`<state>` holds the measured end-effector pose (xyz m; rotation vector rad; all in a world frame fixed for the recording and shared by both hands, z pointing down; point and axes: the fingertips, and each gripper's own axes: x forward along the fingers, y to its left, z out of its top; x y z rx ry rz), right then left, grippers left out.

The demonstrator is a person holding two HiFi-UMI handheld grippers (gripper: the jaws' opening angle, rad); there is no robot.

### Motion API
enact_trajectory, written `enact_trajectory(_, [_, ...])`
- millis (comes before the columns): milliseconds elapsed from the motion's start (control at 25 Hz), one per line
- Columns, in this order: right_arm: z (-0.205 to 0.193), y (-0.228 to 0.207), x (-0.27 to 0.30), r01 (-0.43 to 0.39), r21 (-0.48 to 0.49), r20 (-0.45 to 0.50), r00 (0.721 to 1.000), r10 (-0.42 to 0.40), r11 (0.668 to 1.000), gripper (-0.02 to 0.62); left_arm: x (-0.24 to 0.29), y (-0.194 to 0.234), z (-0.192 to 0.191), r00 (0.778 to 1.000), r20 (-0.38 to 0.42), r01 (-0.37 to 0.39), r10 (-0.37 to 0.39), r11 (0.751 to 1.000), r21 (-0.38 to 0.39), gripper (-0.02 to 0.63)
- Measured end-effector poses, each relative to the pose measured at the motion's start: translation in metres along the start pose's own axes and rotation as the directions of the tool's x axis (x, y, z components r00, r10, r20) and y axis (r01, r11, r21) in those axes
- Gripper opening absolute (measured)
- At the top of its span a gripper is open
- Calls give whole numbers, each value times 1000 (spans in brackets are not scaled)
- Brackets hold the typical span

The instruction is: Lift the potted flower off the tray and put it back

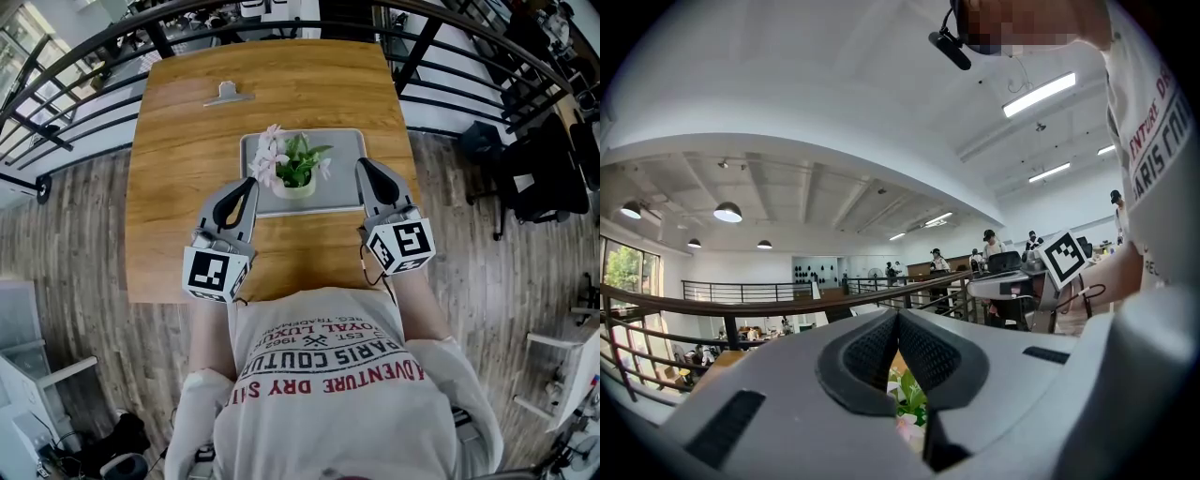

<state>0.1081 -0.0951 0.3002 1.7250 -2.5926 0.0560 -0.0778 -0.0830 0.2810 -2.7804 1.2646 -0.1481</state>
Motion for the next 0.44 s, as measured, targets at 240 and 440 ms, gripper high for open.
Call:
enact_trajectory(240, [0, -2, 2, 5, -28, -11, 1000, -5, 1000, 26, 1, 0, -1, 1000, -6, -6, 6, 1000, 0, 14])
enact_trajectory(440, [-2, 0, 2, 4, -43, -20, 1000, -5, 999, 26, 1, 0, -1, 1000, -12, -6, 6, 1000, 1, 14])
